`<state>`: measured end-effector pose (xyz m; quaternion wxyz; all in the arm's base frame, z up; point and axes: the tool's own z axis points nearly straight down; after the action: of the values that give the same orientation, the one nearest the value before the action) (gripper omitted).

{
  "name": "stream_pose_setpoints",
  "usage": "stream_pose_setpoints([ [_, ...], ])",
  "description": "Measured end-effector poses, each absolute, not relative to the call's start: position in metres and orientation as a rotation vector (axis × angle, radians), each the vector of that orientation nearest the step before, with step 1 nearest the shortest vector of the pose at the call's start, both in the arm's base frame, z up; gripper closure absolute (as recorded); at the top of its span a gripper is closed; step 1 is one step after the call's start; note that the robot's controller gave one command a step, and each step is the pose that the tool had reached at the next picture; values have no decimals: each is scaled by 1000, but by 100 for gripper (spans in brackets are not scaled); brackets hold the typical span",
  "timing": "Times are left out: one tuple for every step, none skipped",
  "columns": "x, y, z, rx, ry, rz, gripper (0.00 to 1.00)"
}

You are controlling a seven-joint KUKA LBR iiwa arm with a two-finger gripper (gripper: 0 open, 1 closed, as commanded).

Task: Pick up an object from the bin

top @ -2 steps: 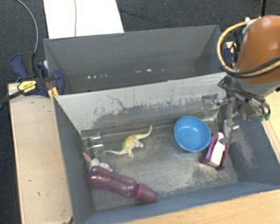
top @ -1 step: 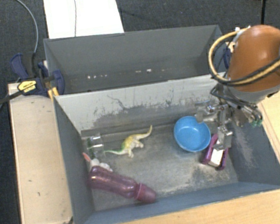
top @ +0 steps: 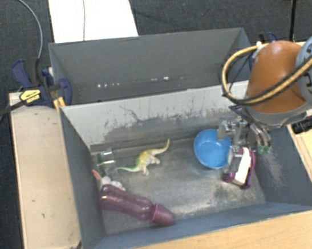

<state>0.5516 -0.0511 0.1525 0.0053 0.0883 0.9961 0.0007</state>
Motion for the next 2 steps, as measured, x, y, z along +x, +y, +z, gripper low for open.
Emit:
stream_pose_setpoints([
  [563, -49, 88, 318, 3115, 2, 0],
  [545, -41, 71, 507, 3091, 5, 100],
])
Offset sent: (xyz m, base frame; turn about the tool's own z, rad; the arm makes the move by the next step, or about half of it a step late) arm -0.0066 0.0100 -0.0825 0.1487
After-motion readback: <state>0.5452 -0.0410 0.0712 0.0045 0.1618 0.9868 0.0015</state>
